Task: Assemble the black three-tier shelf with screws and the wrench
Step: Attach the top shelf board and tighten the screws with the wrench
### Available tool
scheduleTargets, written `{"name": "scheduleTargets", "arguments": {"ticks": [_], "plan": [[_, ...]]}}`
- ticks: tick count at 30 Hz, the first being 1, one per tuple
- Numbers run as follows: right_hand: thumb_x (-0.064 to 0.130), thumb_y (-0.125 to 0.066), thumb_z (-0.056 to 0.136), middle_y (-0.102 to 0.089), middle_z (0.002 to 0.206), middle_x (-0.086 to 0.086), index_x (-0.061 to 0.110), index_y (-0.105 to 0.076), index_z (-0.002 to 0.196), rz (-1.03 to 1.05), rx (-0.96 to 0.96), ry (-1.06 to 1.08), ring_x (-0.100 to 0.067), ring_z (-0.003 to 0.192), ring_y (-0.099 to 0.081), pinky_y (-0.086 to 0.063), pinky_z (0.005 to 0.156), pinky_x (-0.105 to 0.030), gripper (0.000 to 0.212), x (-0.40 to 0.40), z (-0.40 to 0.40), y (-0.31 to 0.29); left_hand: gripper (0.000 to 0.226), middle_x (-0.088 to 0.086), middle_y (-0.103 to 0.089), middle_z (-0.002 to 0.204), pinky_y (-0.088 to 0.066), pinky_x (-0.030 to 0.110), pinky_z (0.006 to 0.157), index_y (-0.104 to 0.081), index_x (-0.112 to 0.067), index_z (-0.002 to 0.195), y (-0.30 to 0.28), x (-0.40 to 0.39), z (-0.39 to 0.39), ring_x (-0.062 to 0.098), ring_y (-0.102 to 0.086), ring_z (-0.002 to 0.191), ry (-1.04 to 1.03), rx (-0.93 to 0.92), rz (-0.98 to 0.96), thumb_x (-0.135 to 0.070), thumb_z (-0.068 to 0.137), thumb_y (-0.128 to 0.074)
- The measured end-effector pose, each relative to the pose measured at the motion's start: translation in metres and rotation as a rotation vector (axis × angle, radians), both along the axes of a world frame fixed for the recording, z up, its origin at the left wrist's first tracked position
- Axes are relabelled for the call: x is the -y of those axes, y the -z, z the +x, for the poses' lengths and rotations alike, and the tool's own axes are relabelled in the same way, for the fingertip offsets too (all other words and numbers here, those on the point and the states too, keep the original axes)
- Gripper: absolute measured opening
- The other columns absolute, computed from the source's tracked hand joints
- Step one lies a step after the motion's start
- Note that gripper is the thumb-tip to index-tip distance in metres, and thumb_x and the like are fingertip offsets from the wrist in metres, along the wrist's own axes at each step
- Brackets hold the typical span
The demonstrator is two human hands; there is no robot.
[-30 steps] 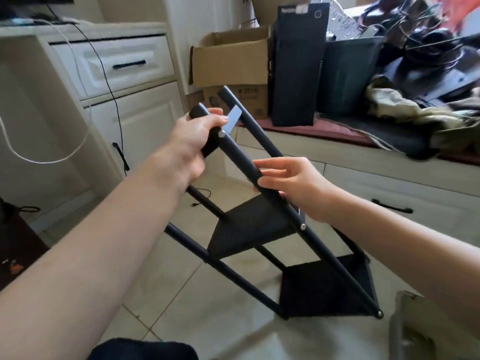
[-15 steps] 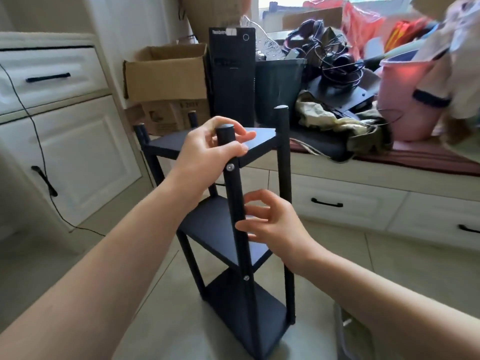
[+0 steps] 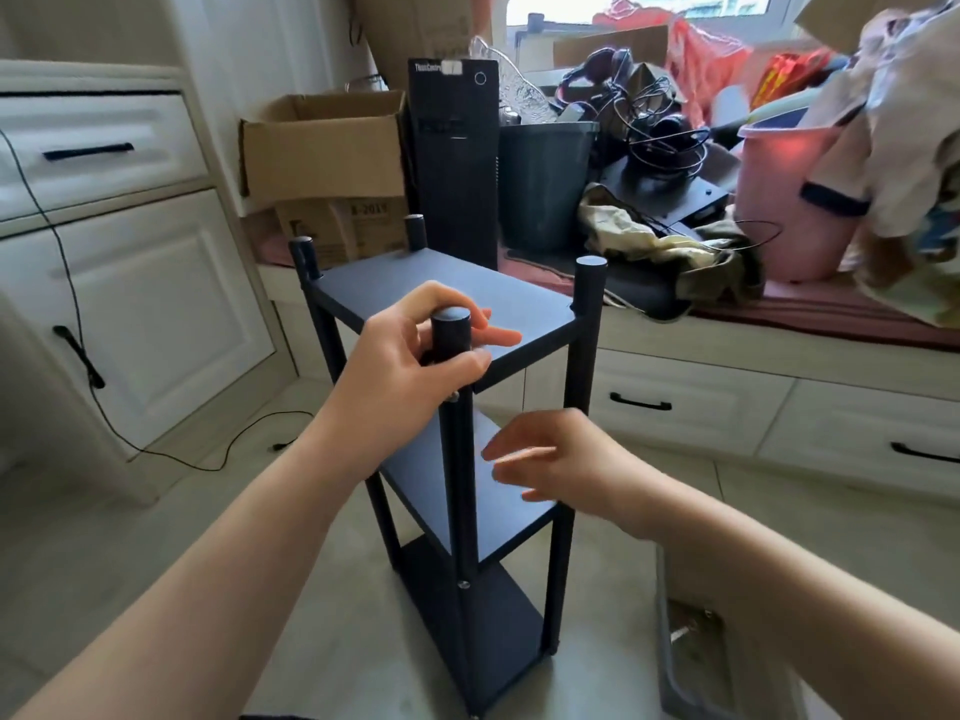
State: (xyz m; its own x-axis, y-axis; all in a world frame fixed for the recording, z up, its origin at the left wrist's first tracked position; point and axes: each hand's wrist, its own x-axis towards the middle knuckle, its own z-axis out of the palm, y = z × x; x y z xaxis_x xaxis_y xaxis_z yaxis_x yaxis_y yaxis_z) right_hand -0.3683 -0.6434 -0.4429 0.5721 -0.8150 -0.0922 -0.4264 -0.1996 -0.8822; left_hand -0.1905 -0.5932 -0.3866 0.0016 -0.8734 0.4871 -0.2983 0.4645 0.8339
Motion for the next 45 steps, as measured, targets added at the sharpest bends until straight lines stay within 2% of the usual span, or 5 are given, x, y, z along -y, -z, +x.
{"name": "scheduleTargets", "arguments": {"ticks": [8,11,18,24,45], "plan": [[0.049,-0.052,0.097,-0.068,0.092,-0.007,0.007,-0.062,0.105,-0.108,-0.507,0.307,-0.023,0.082,-0.060,-0.043,0.072,-0.029,0.044,0.045,-0.045,0.005,0.024,0.001,-0.078,0.101,-0.053,0.026,0.099,-0.063,-0.008,0.106,0.008,-0.010,0.006,0.012,-0.070,0.110,0.002,0.054,0.008,0.010,0.091,-0.062],[0.036,-0.058,0.097,-0.062,0.109,0.014,0.027,-0.041,0.140,-0.050,-0.215,0.218,-0.013,0.110,-0.059,-0.046,0.089,-0.030,0.047,0.046,-0.045,0.011,0.032,-0.001,-0.078,0.103,-0.051,0.023,0.099,-0.063,-0.012,0.117,0.008,-0.012,0.009,0.010,-0.067,0.115,-0.007,0.043,0.032,0.009,0.093,-0.059],[0.014,-0.054,0.100,-0.070,0.110,0.006,0.030,-0.055,0.111,-0.041,0.163,0.179,-0.004,0.104,-0.064,-0.050,0.093,-0.032,0.019,0.041,-0.027,0.014,0.074,-0.015,-0.068,0.126,-0.020,0.055,0.123,-0.045,-0.031,0.141,0.018,-0.015,0.016,-0.002,-0.049,0.133,-0.084,0.273,0.074,-0.004,0.082,-0.080],[0.014,-0.059,0.097,-0.070,0.104,-0.002,0.027,-0.057,0.099,-0.074,0.193,0.212,-0.016,0.098,-0.069,-0.055,0.093,-0.042,0.014,0.039,-0.027,0.014,0.056,-0.016,-0.046,0.150,-0.011,0.046,0.127,-0.058,-0.024,0.135,0.036,-0.014,0.024,0.000,-0.016,0.151,-0.257,0.438,-0.014,-0.025,0.083,-0.078],[0.015,-0.062,0.094,-0.072,0.103,0.004,0.023,-0.061,0.104,-0.094,0.286,0.278,-0.010,0.096,-0.069,-0.057,0.086,-0.036,0.012,-0.017,-0.057,0.021,0.063,-0.027,-0.060,0.134,-0.036,0.020,0.113,-0.061,-0.037,0.124,0.031,0.017,0.058,0.000,-0.050,0.134,-0.047,0.367,0.029,-0.022,0.065,-0.081]]}}
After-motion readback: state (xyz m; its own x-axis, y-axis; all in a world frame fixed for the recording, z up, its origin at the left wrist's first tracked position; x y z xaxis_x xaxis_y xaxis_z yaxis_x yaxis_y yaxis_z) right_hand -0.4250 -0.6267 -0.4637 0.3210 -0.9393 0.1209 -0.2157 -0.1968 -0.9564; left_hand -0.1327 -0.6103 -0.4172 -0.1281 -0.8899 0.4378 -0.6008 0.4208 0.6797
